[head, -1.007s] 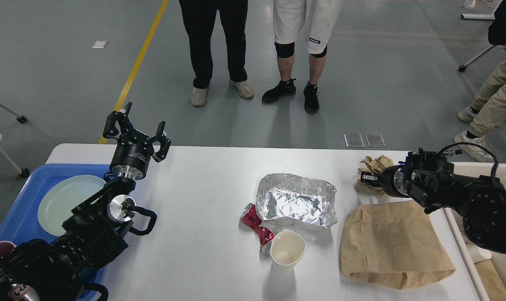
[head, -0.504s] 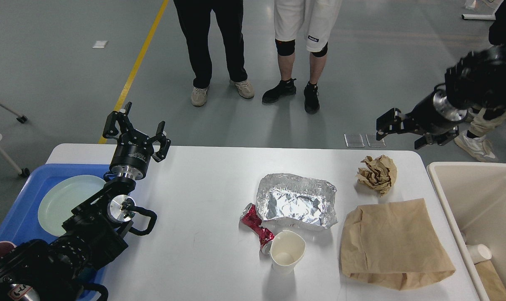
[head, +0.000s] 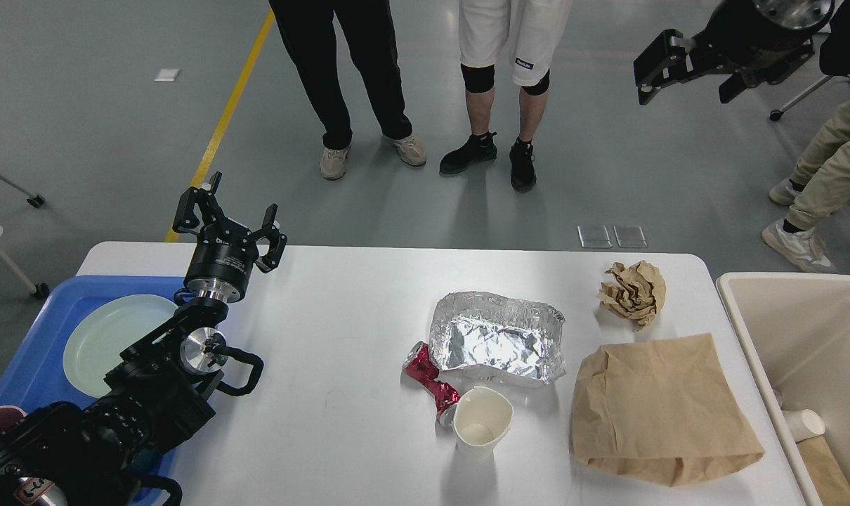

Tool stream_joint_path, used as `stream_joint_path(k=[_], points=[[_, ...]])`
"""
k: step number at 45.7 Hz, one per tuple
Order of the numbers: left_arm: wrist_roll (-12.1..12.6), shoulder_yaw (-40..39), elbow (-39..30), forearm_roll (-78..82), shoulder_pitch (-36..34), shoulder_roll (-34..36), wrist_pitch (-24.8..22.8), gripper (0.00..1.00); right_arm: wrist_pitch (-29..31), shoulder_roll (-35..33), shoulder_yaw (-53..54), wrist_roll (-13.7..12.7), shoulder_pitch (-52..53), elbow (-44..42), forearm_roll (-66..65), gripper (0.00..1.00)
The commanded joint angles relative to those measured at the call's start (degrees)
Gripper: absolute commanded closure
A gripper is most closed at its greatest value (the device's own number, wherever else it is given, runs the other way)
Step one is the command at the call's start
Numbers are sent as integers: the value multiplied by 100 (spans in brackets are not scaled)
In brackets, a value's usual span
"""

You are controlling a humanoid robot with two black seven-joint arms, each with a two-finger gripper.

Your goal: Tidy desktop

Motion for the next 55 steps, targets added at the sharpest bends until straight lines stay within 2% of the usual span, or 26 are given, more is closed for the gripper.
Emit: stream_joint_path(k=[1, 8, 13, 25, 36, 45, 50, 55], points=[[-1, 0, 2, 0, 0, 0, 0, 3, 0, 372, 8, -1, 215, 57, 0, 0], [-1, 0, -7, 0, 0, 0, 0, 3, 0, 926, 131, -1, 522, 49, 18, 0], [-1, 0, -6, 0, 0, 0, 0, 3, 0, 1015, 271, -1, 400, 5, 18, 0], [-1, 0, -6, 0, 0, 0, 0, 3, -33, 1041, 175, -1, -1190, -293, 9, 0], [8, 0, -7, 0, 0, 0, 0, 3, -1658, 980, 131, -1, -2974, -1146, -35, 0], [8, 0, -6, 0, 0, 0, 0, 3, -3416, 830, 148, -9, -3985, -1314, 44, 0], [-1, 0, -7, 0, 0, 0, 0, 3, -3909, 672, 148, -1, -4319, -1331, 53, 0], [-1, 0, -6, 0, 0, 0, 0, 3, -4050, 575, 148, -1, -4601, -1445, 62, 0]])
